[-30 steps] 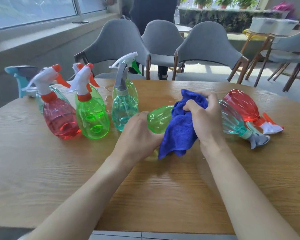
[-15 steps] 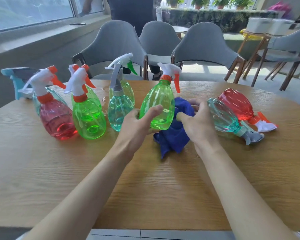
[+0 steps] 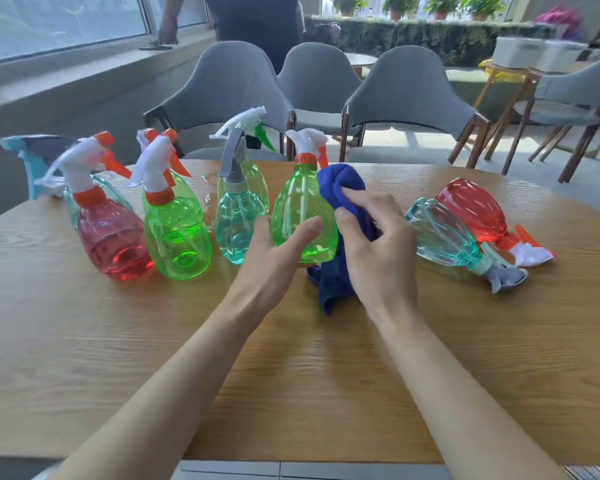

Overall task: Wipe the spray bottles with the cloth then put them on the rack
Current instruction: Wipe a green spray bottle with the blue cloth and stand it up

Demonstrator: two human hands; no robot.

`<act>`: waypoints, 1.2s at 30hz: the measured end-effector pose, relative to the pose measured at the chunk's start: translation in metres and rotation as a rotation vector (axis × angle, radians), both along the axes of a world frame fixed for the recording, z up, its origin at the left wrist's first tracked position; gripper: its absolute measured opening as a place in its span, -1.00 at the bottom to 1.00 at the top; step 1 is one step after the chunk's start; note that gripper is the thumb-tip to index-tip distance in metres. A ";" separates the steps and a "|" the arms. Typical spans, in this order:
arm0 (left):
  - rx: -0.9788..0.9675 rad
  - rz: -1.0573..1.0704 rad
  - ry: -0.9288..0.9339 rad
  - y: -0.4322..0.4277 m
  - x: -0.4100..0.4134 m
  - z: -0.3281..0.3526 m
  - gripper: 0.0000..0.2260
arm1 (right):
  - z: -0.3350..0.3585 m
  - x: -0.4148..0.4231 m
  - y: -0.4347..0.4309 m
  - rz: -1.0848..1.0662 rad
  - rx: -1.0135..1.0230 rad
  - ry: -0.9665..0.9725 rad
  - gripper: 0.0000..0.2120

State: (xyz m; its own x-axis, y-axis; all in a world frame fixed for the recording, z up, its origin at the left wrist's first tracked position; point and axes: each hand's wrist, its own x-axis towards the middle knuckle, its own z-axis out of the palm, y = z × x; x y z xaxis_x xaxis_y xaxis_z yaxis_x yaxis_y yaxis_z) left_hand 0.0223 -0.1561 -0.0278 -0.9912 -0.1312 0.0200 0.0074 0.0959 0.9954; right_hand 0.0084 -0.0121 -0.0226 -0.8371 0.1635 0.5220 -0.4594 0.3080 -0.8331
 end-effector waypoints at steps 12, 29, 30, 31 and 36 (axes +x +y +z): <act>-0.355 -0.009 0.129 0.008 0.014 0.000 -0.55 | 0.000 -0.004 0.000 0.094 0.212 0.097 -0.65; -0.482 0.064 0.247 0.008 0.018 -0.003 -0.56 | -0.005 0.002 -0.010 0.073 0.369 0.326 -0.78; -0.471 0.063 0.242 0.008 0.018 -0.001 -0.55 | -0.004 0.001 -0.009 0.064 0.372 0.331 -0.78; -0.464 0.057 0.225 0.009 0.018 -0.001 -0.52 | -0.003 -0.001 -0.007 0.041 0.366 0.317 -0.77; -0.473 0.037 0.203 0.012 0.021 -0.001 -0.25 | 0.000 -0.003 -0.002 -0.088 0.289 0.235 -0.73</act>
